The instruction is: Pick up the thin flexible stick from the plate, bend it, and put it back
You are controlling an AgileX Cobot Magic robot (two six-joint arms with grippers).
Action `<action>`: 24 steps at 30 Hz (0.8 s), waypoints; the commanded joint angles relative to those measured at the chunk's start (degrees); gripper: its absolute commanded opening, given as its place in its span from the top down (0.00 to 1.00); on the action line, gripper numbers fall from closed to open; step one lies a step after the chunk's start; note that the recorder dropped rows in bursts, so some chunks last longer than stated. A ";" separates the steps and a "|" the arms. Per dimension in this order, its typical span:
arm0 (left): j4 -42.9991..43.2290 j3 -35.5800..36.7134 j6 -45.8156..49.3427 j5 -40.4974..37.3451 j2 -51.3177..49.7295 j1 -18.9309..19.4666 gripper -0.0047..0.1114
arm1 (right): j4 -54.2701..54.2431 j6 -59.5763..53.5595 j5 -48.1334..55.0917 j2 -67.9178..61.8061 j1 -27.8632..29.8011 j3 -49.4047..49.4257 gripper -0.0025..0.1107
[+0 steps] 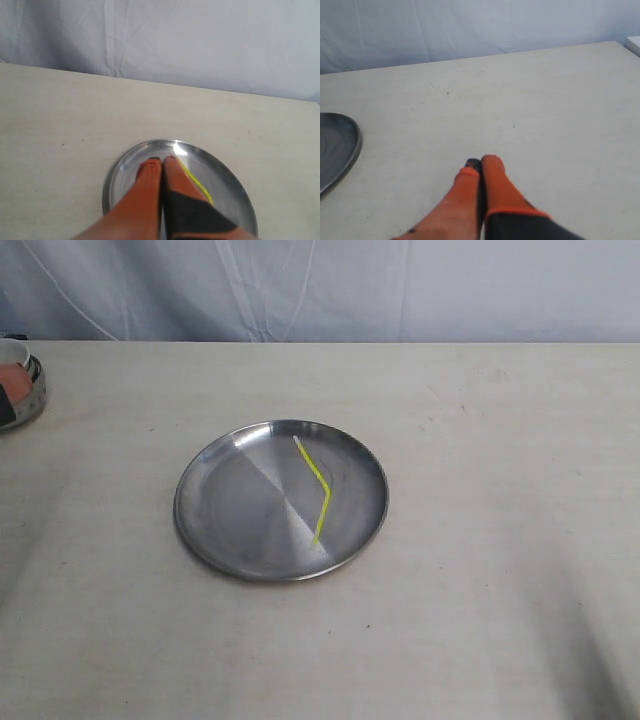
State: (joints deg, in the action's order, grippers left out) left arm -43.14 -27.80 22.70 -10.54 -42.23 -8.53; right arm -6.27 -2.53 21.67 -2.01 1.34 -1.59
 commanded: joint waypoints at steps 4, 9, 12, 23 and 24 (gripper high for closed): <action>0.56 0.33 0.26 0.21 0.50 0.30 0.96 | 0.16 0.83 -2.01 0.52 0.37 1.59 0.98; 0.56 0.33 0.26 0.21 0.50 0.30 0.96 | 0.16 0.83 -2.14 0.52 0.37 1.59 0.98; 0.56 0.33 0.26 0.21 0.50 0.30 0.96 | 0.16 0.92 -2.12 0.11 0.25 1.59 0.98; 0.80 0.54 0.26 0.21 0.96 0.30 0.96 | 0.16 0.92 -2.57 -0.69 0.25 1.59 0.98; 0.80 0.90 0.26 0.21 1.54 0.30 0.96 | 0.16 0.92 -2.57 -0.69 0.25 1.59 0.98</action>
State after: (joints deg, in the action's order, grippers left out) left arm -42.99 -27.69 22.70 -10.54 -41.97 -8.53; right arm -6.27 -1.62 20.06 -2.59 1.34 -0.24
